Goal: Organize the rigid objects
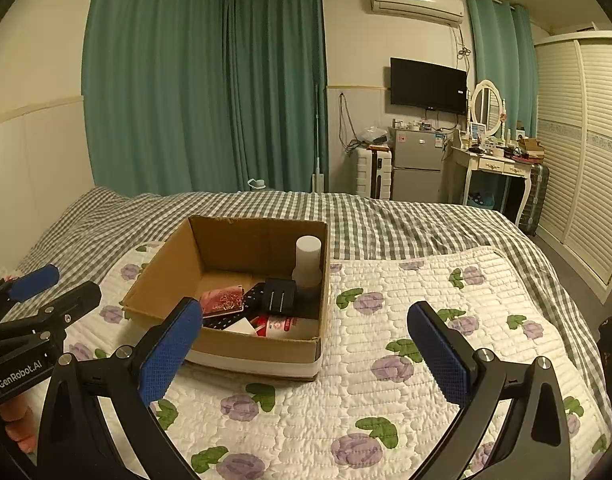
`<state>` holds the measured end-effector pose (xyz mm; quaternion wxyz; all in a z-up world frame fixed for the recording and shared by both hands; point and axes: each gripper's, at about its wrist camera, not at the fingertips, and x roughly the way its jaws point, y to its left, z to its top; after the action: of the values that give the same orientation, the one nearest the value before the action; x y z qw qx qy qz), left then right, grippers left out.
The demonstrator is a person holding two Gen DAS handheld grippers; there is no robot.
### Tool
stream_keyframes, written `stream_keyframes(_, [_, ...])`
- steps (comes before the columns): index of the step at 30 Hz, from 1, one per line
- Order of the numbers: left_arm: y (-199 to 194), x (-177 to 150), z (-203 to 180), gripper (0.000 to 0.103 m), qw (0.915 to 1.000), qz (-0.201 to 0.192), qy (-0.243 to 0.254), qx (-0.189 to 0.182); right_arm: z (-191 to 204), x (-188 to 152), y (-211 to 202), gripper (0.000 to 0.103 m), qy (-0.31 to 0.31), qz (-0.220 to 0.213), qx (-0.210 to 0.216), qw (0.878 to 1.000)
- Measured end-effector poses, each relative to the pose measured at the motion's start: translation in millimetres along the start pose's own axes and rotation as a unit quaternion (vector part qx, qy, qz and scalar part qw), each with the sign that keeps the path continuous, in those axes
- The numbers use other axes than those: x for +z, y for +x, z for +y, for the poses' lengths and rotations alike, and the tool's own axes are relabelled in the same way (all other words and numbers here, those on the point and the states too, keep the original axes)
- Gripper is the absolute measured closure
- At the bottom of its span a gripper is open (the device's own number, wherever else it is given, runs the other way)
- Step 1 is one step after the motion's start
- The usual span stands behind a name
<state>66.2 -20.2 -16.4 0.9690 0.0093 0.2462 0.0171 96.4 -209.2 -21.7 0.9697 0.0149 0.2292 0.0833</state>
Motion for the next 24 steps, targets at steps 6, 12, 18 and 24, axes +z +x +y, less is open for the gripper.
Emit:
stream_keyframes(6, [-1.3, -1.0, 0.8, 0.027, 1.0, -0.001, -0.001, 0.002, 0.2, -0.8, 0.6, 0.0, 0.0, 0.003, 0.0, 1.0])
stream_keyframes(12, [-2.8, -0.7, -0.2, 0.027, 1.0, -0.004, 0.001, 0.001, 0.2, -1.0, 1.2, 0.0, 0.001, 0.003, -0.001, 1.0])
stream_keyframes(18, [-3.4, -1.0, -1.0, 0.027, 1.0, -0.004, 0.001, 0.001, -0.4, -3.2, 2.2, 0.0, 0.002, 0.005, -0.002, 1.0])
stream_keyframes(24, [-3.4, -1.8, -1.2, 0.027, 1.0, 0.0, 0.0, -0.001, -0.6, -3.1, 2.3, 0.0, 0.001, 0.005, -0.002, 1.0])
